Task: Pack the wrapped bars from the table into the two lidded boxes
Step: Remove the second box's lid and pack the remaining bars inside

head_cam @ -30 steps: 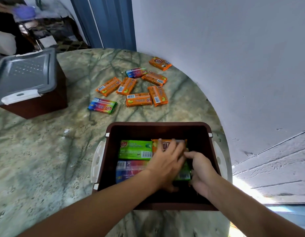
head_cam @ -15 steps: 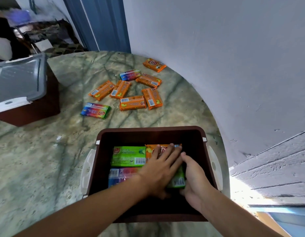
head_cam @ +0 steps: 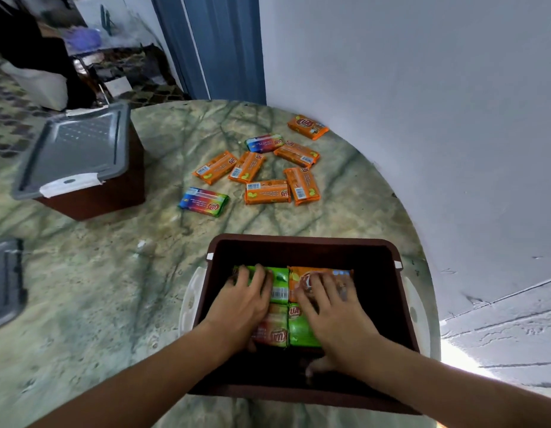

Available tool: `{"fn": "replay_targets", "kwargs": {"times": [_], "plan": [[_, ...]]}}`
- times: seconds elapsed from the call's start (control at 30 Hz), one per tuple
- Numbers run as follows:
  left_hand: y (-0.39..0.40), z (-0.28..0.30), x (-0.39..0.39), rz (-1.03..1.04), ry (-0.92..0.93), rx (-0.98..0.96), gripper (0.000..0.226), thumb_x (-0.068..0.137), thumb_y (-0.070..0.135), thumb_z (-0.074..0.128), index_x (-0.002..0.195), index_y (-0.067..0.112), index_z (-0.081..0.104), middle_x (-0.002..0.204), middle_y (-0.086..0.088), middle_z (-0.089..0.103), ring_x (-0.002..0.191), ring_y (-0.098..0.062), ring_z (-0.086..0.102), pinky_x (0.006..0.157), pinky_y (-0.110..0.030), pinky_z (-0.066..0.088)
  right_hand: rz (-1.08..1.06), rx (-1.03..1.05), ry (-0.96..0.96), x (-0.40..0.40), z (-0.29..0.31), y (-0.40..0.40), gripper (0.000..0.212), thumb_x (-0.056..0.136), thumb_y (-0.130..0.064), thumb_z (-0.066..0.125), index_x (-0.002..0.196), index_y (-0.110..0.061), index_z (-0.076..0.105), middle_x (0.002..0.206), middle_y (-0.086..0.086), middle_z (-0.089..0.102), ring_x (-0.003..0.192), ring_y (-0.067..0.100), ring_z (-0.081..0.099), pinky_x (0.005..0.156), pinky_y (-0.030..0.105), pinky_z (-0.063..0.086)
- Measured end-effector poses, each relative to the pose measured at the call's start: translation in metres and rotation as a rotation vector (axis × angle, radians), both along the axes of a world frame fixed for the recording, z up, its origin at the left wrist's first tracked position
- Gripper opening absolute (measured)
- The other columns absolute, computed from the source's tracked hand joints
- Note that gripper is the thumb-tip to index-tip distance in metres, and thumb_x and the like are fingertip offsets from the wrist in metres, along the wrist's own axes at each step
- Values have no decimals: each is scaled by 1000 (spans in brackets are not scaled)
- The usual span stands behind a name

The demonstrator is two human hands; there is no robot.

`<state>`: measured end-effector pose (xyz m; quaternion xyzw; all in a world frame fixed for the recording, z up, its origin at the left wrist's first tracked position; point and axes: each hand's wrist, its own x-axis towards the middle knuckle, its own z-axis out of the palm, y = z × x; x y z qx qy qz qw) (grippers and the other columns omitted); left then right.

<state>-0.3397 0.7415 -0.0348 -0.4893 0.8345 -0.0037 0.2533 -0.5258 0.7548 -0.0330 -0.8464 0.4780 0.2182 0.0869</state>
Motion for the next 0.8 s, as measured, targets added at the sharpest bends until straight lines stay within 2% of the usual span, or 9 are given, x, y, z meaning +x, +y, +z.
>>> {"fn": "replay_targets", "kwargs": {"times": [0.07,0.17,0.3,0.47,0.57,0.63,0.7,0.77,0.8], "plan": [[0,-1,-1,6,12,0,125,63,53,79,147,-2,4,150,-27,12,132,-44,25,106,-52,36,4,-45,38,7,-10,0,133,37,-78,74,138,2,41,128,35,47,113,50,48,86,62,43],[1,-5,-2,5,37,-37,121,64,58,76,146,-1,10,148,-26,18,129,-42,28,101,-51,40,50,-133,46,9,-15,-3,128,43,-73,74,138,3,33,122,31,45,105,43,46,82,57,42],[4,-6,-10,5,-2,-59,123,65,70,67,144,-4,9,146,-29,14,130,-47,24,99,-55,41,120,-159,52,6,-9,-9,123,61,-74,66,145,0,17,136,25,31,123,42,34,98,59,32],[4,-7,-20,40,-34,-69,111,71,66,63,141,-3,12,144,-29,15,130,-49,22,96,-57,41,52,-139,7,2,-16,-5,123,37,-75,73,131,2,50,114,28,53,102,41,47,81,59,45],[4,4,-21,102,-35,21,115,68,66,67,144,0,12,148,-27,13,134,-48,19,100,-56,40,47,-20,0,5,0,-9,123,43,-78,72,137,-3,45,123,24,51,111,41,48,88,58,44],[3,19,-12,160,208,116,103,71,66,64,146,9,22,149,-21,24,136,-39,26,104,-49,40,47,-4,-268,2,19,-11,98,67,-74,63,144,-17,39,136,14,46,125,33,44,102,51,39],[6,34,7,216,722,52,67,82,58,57,137,23,45,137,-2,51,126,-18,47,100,-37,45,-176,49,-747,-10,44,-7,59,86,-56,56,137,-28,48,128,-5,56,121,13,52,98,37,46],[9,44,33,329,1070,-294,43,86,47,52,120,21,62,114,8,63,106,-6,56,91,-25,46,-463,-346,-1073,-37,53,-6,43,86,-45,54,124,-26,58,113,-13,58,108,4,54,87,29,48],[9,41,48,424,1139,-473,36,87,42,52,111,19,65,105,9,64,98,-6,57,85,-24,45,-587,-526,-1082,-53,50,-8,45,83,-45,52,121,-22,58,112,-9,56,106,10,52,87,29,45]]}}
